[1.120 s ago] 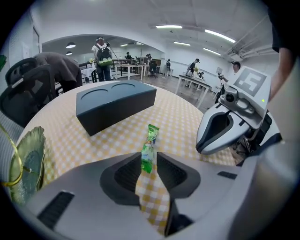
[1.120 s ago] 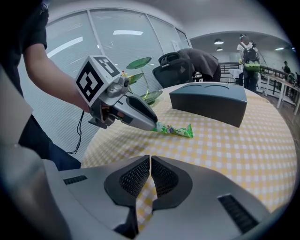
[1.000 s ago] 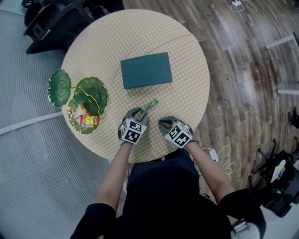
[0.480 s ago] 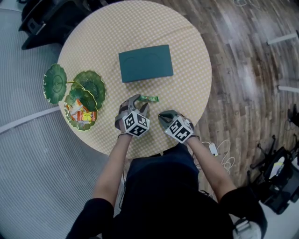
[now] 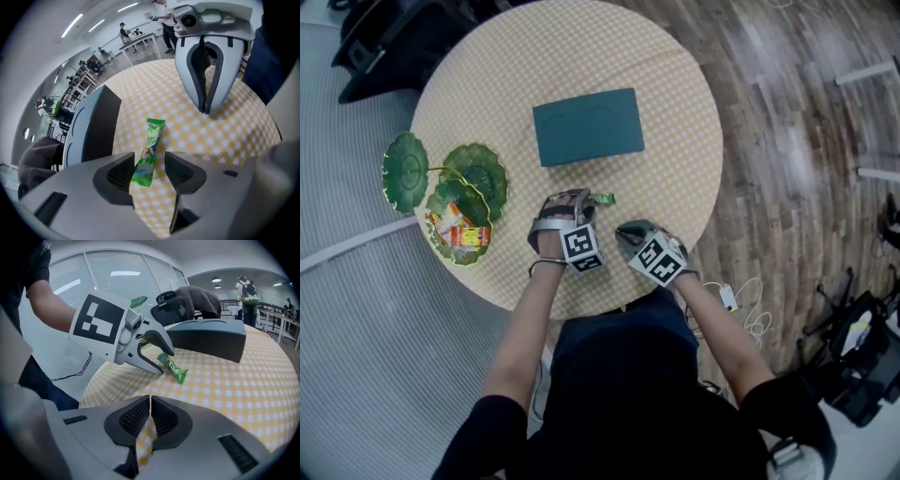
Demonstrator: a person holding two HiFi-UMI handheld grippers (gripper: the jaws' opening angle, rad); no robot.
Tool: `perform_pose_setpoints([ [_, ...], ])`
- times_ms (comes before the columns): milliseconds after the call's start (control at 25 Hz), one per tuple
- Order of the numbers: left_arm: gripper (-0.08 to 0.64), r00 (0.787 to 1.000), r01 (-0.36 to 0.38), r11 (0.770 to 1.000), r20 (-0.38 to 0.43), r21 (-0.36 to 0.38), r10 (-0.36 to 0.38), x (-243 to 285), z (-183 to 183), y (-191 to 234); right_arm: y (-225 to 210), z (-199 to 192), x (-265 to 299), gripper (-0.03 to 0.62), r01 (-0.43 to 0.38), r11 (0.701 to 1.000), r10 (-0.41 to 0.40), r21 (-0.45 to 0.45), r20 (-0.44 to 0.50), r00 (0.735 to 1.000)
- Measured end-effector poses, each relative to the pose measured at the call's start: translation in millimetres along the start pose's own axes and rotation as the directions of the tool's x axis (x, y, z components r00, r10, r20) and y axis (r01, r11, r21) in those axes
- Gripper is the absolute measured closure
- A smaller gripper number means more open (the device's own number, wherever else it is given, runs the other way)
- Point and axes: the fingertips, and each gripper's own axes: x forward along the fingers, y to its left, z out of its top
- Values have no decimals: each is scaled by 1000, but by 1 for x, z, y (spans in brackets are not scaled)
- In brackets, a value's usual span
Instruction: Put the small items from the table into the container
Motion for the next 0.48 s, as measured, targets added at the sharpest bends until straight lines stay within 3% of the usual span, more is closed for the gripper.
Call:
perform_pose_setpoints([
  [80, 383, 1000, -9, 1000, -18, -14, 9, 1, -2, 0, -1, -1, -1, 563, 2, 1000, -2, 2, 1, 1000],
  [120, 465, 1000, -14, 1000, -24, -16, 13, 1, -3, 0, 0, -1, -2, 563, 2, 1000, -2, 4, 1, 1000],
  [200, 512, 1000, -14, 1000, -28, -24, 14, 0, -4, -3, 1, -2, -3, 563, 2, 1000, -2, 6, 3, 1000],
  [480, 535, 1000, 11, 994, 0, -109, -11, -3, -7, -9, 3, -4, -4, 563, 7, 1000, -7, 4, 7, 1000],
])
